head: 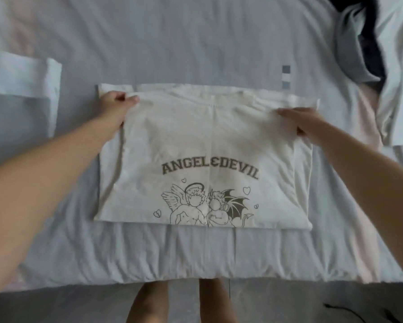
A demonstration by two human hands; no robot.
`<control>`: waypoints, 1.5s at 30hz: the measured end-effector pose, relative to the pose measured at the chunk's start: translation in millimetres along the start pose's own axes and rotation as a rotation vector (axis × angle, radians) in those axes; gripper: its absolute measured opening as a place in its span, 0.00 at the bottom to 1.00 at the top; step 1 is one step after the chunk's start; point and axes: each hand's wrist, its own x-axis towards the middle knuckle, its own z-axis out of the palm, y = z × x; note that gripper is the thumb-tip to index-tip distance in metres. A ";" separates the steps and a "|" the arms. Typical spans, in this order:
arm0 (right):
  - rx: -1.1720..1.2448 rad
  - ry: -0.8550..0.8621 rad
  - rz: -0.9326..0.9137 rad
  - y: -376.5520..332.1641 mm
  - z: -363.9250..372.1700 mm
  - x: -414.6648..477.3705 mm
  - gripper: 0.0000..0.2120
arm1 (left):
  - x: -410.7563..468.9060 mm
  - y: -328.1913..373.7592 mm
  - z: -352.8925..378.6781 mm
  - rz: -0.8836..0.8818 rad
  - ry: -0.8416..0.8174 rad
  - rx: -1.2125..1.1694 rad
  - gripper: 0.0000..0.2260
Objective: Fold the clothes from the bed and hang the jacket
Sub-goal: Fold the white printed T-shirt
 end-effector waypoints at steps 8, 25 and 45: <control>0.046 0.341 -0.196 15.0 23.4 -6.1 0.11 | 4.4 -20.8 -2.0 -0.002 0.134 -0.119 0.05; 0.103 0.418 -0.103 17.1 31.2 -13.6 0.14 | -41.6 -45.6 -5.9 0.016 0.160 -0.058 0.12; -0.330 0.201 0.032 168.6 12.4 -149.8 0.13 | -205.1 -129.9 -45.4 0.046 0.099 0.287 0.12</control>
